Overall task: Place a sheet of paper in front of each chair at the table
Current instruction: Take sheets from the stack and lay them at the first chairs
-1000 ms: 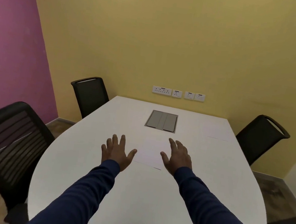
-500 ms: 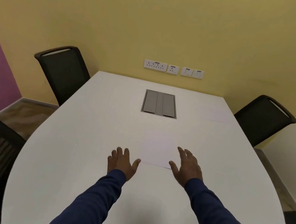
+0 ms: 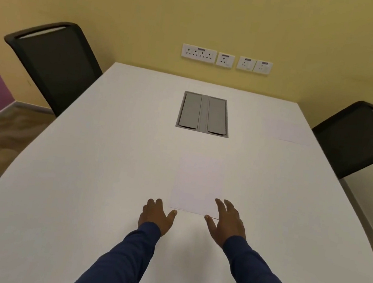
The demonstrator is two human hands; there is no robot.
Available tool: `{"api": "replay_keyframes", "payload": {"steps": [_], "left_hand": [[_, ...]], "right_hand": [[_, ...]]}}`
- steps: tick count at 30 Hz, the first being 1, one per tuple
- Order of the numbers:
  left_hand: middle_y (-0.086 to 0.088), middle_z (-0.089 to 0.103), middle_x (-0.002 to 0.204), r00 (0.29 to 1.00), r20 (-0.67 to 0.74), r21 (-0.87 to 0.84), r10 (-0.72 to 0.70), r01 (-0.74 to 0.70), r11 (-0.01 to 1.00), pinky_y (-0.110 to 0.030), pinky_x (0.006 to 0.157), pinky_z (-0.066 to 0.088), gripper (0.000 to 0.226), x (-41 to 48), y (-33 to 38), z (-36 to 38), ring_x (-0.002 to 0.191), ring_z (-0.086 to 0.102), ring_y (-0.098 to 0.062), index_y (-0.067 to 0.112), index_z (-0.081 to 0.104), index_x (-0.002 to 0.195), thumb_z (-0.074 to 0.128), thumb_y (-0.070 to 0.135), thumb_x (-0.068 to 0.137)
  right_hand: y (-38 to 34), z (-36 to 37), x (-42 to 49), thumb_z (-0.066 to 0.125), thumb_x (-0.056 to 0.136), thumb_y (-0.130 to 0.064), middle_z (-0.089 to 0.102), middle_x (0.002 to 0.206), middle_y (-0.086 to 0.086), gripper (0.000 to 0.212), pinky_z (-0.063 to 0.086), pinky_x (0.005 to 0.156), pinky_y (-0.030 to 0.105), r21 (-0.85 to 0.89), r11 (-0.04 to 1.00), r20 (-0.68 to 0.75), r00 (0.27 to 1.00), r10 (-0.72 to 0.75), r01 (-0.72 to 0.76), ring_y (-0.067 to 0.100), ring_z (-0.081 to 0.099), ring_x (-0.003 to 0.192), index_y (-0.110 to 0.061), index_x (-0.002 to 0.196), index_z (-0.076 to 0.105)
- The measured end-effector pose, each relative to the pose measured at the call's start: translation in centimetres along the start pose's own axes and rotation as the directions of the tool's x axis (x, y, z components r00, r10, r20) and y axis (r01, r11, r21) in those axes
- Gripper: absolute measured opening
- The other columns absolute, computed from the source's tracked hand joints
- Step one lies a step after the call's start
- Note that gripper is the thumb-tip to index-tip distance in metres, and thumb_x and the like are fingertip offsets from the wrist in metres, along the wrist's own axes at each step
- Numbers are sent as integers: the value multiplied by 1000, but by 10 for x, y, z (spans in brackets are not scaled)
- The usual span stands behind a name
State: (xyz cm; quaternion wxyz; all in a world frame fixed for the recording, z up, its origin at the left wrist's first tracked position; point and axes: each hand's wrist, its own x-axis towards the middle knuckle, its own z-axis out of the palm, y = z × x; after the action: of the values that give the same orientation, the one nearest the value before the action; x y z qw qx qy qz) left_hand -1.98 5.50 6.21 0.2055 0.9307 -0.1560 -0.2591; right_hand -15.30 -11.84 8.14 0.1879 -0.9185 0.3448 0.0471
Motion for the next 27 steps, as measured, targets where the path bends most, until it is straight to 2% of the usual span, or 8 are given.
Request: {"api": "replay_keyframes", "payload": {"steps": [9, 19, 27], "left_hand": [[-9, 41, 141, 997, 27, -144, -74, 78, 987, -41, 104, 44, 65, 59, 33, 45, 131, 43, -28, 14, 39, 144, 57, 49, 92], [-13, 39, 134, 973, -30, -119, -229, 224, 967, -41, 98, 45, 63, 97, 46, 73, 127, 40, -31, 11, 40, 137, 58, 48, 90], [-14, 40, 134, 980, -61, -28, -187, 186, 982, -38, 98, 43, 68, 98, 54, 84, 125, 42, -31, 12, 34, 139, 59, 49, 88]], "right_hand": [[26, 57, 62, 47, 96, -53, 15, 165, 2, 68, 34, 114, 38, 42, 999, 129, 992, 10, -16, 21, 21, 149, -30, 155, 22], [46, 91, 98, 45, 96, -54, 16, 165, 3, 66, 28, 118, 38, 18, 1000, 156, 988, 19, -22, 23, 19, 150, -27, 153, 27], [52, 103, 102, 44, 95, -59, 20, 165, 1, 65, 25, 119, 37, -28, 1000, 102, 995, -3, 6, 22, 24, 149, -29, 150, 33]]}}
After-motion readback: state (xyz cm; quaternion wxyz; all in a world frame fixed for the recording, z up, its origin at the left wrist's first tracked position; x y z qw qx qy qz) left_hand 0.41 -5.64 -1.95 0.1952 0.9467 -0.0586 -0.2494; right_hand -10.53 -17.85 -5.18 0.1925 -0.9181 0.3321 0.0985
